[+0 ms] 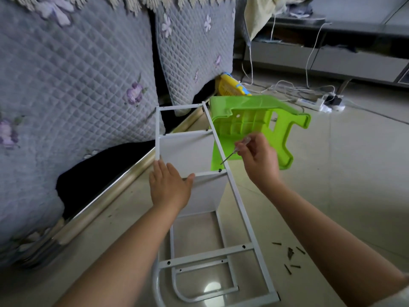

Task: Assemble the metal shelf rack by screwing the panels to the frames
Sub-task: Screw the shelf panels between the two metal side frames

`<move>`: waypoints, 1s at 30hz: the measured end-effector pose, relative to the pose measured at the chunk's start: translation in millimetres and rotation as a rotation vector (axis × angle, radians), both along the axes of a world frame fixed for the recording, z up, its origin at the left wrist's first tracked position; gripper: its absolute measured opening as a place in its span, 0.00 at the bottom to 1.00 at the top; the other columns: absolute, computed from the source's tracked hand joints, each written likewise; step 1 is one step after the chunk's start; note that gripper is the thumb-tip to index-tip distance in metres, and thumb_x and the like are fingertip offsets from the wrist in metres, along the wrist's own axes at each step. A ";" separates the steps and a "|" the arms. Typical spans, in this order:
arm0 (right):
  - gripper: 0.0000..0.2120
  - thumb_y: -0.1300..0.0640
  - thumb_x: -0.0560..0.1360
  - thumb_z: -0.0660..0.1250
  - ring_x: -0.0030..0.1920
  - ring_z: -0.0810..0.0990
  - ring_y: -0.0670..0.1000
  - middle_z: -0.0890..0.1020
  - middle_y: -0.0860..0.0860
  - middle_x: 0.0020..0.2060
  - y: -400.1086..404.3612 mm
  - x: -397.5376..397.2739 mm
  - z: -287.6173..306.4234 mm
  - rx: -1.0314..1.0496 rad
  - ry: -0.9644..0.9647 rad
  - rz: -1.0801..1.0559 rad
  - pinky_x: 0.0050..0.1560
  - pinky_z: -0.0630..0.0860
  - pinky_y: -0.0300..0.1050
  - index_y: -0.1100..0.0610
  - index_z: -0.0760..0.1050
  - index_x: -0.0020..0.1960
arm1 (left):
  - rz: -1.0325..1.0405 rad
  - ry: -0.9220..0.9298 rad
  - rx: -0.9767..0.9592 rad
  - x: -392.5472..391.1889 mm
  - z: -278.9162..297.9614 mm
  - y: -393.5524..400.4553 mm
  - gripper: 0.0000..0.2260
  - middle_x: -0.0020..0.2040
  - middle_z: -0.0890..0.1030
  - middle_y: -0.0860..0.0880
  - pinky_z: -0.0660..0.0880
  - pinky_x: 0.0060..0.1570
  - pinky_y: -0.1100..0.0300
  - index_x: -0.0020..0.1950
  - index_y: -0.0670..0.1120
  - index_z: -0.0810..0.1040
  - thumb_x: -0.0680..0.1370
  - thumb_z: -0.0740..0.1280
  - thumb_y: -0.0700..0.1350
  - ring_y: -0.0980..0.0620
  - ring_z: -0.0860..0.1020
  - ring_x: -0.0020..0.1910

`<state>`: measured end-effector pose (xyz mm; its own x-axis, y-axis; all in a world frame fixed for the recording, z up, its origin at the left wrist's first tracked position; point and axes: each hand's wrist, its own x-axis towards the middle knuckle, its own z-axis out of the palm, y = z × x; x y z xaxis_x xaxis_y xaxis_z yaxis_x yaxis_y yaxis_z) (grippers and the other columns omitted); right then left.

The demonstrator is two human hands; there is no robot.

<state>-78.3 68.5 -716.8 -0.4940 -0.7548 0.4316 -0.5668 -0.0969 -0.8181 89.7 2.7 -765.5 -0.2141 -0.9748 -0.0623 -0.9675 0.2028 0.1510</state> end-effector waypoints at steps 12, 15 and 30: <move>0.05 0.65 0.75 0.64 0.44 0.82 0.61 0.83 0.61 0.41 2.1 5.2 7.2 0.029 0.109 0.082 0.46 0.77 0.59 0.67 0.71 0.48 | 0.001 0.100 0.060 9.6 -1.3 -12.0 0.36 0.77 0.46 0.41 0.45 0.73 0.55 0.76 0.37 0.49 0.79 0.52 0.62 0.46 0.44 0.76; 0.04 0.66 0.75 0.64 0.44 0.82 0.60 0.83 0.61 0.41 2.8 4.5 5.1 0.033 0.094 0.090 0.46 0.77 0.59 0.67 0.71 0.48 | -0.019 0.087 0.082 11.5 -3.2 -12.7 0.34 0.77 0.45 0.41 0.45 0.73 0.55 0.76 0.37 0.48 0.80 0.50 0.60 0.46 0.43 0.76; 0.03 0.66 0.75 0.64 0.43 0.81 0.53 0.82 0.61 0.41 3.3 -0.5 2.1 0.071 0.049 0.141 0.41 0.76 0.33 0.62 0.70 0.46 | -0.047 0.048 0.030 15.0 -4.3 -6.4 0.32 0.77 0.47 0.40 0.44 0.73 0.55 0.76 0.37 0.48 0.81 0.47 0.58 0.47 0.42 0.76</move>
